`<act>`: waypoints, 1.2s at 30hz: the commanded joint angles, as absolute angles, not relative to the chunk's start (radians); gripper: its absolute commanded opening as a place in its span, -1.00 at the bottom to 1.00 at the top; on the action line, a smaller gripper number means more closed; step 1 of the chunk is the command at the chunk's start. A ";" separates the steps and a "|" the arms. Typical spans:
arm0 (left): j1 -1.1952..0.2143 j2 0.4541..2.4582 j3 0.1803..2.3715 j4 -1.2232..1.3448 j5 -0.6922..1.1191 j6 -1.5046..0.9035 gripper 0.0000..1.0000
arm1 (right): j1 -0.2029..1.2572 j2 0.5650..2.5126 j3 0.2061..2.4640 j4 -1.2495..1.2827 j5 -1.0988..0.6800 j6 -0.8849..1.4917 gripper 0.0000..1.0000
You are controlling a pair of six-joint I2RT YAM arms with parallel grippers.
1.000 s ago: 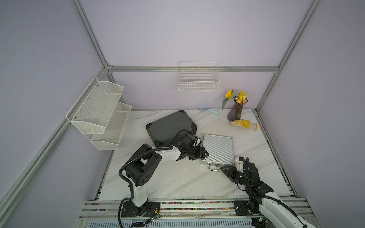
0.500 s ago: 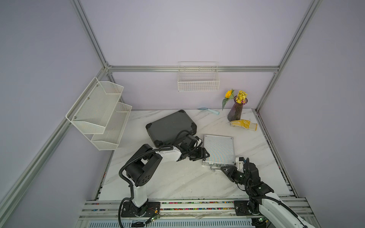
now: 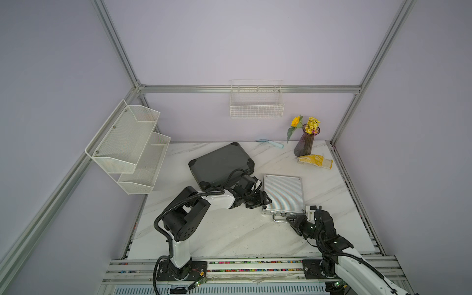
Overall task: Open the poker set cases
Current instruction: Pick up the poker set case from the center of the board.
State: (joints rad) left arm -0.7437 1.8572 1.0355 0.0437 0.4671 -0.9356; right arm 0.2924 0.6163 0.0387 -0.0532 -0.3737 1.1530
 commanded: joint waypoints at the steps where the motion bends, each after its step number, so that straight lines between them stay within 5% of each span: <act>1: -0.777 1.870 1.020 0.147 0.512 -0.970 0.27 | 0.296 0.600 0.043 -0.013 -0.371 1.212 -0.51; 36: -0.812 1.855 0.939 0.324 0.478 -1.104 0.26 | 0.296 0.541 0.053 -0.143 -0.301 1.333 -0.52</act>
State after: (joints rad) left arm -0.7822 1.8572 0.9615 0.2161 0.4328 -1.0683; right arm 0.2924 0.5533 0.0265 -0.0853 -0.2947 1.3006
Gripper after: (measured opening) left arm 0.628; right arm 0.245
